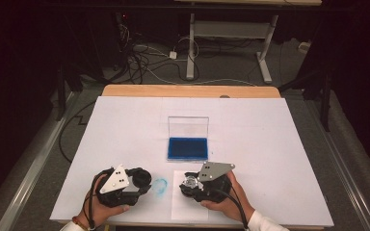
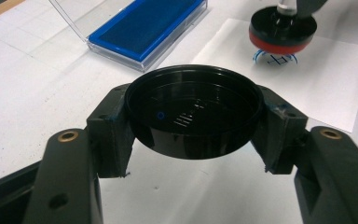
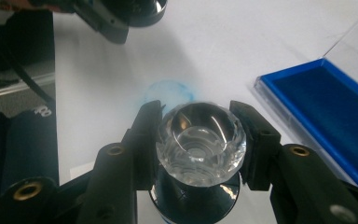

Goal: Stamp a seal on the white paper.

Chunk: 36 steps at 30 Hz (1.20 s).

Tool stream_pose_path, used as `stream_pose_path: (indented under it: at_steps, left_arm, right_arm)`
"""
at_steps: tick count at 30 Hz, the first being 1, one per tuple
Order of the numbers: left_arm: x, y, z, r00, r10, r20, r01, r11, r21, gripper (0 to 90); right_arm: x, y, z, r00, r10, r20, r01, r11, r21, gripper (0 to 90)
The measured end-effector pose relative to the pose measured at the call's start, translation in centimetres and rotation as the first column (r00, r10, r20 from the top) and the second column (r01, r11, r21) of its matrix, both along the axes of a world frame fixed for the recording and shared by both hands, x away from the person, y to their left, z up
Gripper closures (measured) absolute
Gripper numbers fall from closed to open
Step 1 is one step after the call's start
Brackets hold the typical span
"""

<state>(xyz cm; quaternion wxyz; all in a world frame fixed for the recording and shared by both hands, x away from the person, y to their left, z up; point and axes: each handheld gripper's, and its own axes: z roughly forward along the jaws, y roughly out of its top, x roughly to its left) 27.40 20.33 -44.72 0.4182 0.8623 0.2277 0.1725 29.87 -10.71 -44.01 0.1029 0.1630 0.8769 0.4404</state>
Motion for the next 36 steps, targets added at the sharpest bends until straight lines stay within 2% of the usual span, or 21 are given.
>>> stream_pose_path:
  at_steps: [6, 13, 20, 27, 36]
  left_arm:
    - [0.0, -0.1, 0.0, 1.0, -0.005, -0.001, 0.005, 1.0, 0.004, 36.3]
    - [0.0, 0.0, 0.0, 1.0, -0.005, -0.002, 0.005, 1.0, 0.003, 36.3]
    - [0.1, 0.0, -0.1, 1.0, -0.006, -0.004, 0.006, 1.0, 0.006, 36.3]
    - [0.0, -0.2, -0.2, 0.9999, -0.011, -0.008, 0.011, 0.9999, 0.013, 36.3]
    - [0.1, -0.3, -0.2, 0.9999, -0.012, -0.01, 0.012, 0.9998, 0.016, 36.3]
  right_arm:
    - [0.0, 0.3, -0.9, 1.0, 0.008, -0.004, -0.008, 1.0, -0.029, 56.6]
    - [0.2, 0.3, -1.7, 0.9998, 0.01, -0.018, -0.01, 0.999, -0.041, 56.6]
    - [0.1, 0.2, -1.8, 0.9995, -0.005, -0.032, 0.004, 1.0, -0.028, 56.7]
    - [-0.1, 0.3, -1.8, 0.9998, -0.008, -0.017, 0.007, 0.999, -0.042, 56.7]
    - [0.2, 0.2, -1.9, 0.9992, -0.005, -0.039, 0.004, 0.999, -0.038, 56.8]
